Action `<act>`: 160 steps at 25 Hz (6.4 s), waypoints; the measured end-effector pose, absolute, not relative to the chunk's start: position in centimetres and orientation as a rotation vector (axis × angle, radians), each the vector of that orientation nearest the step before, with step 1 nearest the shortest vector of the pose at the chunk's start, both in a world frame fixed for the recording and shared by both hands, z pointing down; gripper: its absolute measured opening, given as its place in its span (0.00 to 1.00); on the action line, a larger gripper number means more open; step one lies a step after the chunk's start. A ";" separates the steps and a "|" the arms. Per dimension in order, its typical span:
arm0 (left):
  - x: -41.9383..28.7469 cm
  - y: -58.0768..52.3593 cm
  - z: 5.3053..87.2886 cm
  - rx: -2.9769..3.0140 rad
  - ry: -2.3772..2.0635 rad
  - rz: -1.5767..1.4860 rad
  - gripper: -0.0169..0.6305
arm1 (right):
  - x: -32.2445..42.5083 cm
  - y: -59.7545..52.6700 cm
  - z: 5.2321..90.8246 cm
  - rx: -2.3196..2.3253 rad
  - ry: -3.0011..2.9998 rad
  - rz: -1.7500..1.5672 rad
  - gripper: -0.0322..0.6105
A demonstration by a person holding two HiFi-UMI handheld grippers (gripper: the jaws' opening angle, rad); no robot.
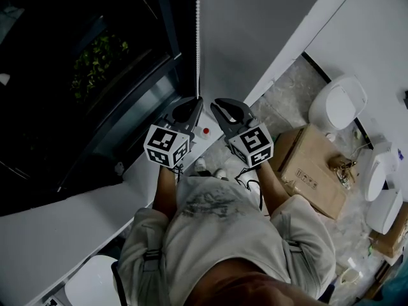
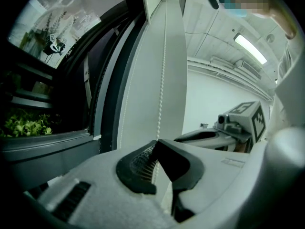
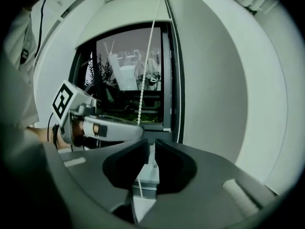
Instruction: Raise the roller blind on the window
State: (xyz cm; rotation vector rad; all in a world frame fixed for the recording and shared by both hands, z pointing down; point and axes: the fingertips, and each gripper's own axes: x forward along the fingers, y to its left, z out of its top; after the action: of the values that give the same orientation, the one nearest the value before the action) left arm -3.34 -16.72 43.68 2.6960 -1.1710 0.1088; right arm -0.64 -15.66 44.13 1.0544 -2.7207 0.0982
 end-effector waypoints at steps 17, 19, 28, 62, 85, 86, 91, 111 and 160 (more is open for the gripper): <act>-3.3 -17.1 43.6 2.698 -1.156 0.094 0.05 | -3.3 -17.2 29.9 1.001 -2.934 -0.128 0.24; -3.3 -17.2 43.6 2.699 -1.154 0.093 0.05 | -3.8 -17.4 28.6 0.997 -2.954 -0.153 0.24; -3.0 -17.2 43.6 2.707 -1.138 0.090 0.05 | -4.6 -18.6 25.7 1.024 -2.953 -0.250 0.10; -1.7 -16.6 52.6 2.565 -1.063 0.252 0.05 | -3.8 -18.2 34.6 1.066 -2.838 -0.133 0.06; -1.5 -16.0 58.2 2.470 -1.011 0.347 0.05 | -4.1 -17.0 39.8 1.051 -2.780 -0.048 0.06; -1.4 -16.0 58.5 2.466 -1.008 0.352 0.05 | -4.1 -17.0 40.1 1.051 -2.776 -0.045 0.06; -1.4 -15.8 59.6 2.447 -1.000 0.376 0.05 | -4.0 -17.0 41.2 1.053 -2.756 -0.027 0.06; -1.8 -14.5 57.1 2.516 -1.000 0.381 0.12 | -4.1 -16.8 41.5 1.034 -2.753 -0.043 0.06; -1.5 -19.1 33.7 2.868 -1.251 0.078 0.05 | -4.4 -17.8 47.8 0.980 -2.648 0.034 0.07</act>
State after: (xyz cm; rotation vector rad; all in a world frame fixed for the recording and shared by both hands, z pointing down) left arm -1.46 -19.06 33.75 2.8681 -1.2514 0.0785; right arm -4.37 -17.82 47.84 0.9801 -2.6480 0.0345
